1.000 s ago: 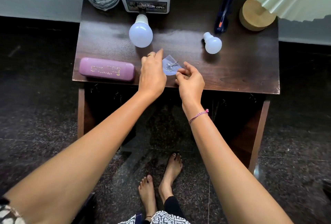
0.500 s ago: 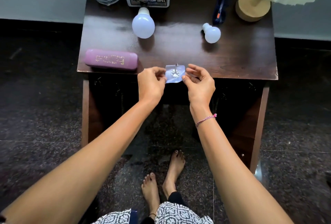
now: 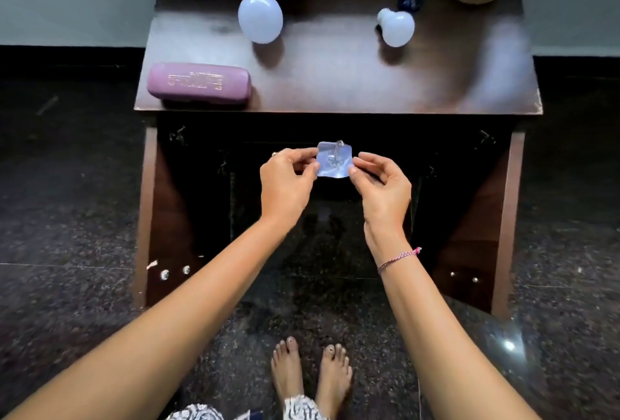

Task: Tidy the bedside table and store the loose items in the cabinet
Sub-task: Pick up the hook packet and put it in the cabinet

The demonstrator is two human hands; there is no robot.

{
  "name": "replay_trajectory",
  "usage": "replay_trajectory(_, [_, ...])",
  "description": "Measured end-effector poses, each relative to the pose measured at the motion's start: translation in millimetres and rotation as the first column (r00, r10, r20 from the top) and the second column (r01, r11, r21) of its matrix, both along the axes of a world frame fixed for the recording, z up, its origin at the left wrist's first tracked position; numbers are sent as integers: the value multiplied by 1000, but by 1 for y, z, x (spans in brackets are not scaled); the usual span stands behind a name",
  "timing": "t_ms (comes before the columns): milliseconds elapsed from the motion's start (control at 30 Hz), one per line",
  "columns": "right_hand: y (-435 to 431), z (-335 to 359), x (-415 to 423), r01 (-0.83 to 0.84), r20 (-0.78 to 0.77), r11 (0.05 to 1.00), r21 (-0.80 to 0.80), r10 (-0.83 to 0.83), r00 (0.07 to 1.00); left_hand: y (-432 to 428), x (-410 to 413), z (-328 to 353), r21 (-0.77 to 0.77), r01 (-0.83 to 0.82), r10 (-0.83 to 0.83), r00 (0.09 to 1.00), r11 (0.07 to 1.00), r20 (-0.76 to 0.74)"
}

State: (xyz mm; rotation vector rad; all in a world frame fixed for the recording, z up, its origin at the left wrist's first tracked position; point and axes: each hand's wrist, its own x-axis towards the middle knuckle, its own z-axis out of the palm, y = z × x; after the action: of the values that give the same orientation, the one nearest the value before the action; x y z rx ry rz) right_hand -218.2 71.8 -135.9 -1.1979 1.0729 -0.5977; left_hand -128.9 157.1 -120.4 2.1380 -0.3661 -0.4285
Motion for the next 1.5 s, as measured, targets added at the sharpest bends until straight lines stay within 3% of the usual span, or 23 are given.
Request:
replay_trajectory(167, [-26, -36, 2, 0, 9, 996, -86, 1, 1000, -25, -5, -32, -34, -20, 20, 1000, 999, -6])
replay_trajectory(333, [-47, -83, 30, -14, -33, 987, -161, 9, 999, -46, 18, -71, -6, -58, 58, 995, 998, 85])
replay_trajectory(467, [-70, -115, 63, 58, 75, 998, 13, -59, 995, -61, 41, -104, -108, -93, 95, 995, 990, 9])
replay_trajectory(733, [-98, -165, 99, -184, -19, 919, -347, 189, 982, -81, 81, -152, -116, -41, 61, 983, 992, 174])
replay_trajectory(1033, [-123, -181, 106, -302, -142, 775, -555, 270, 952, -89, 100, -181, -55, 15, -1, 973, 998, 232])
replay_trajectory(1167, [-130, -176, 104, -375, -171, 771, -515, 336, 926, -88, 104, -178, 7, 90, -88, 949, 996, 302])
replay_trajectory(1500, [-115, -164, 105, -415, -320, 701, -580, 273, 907, -87, 109, -172, 64, 143, -152, 972, 988, 177])
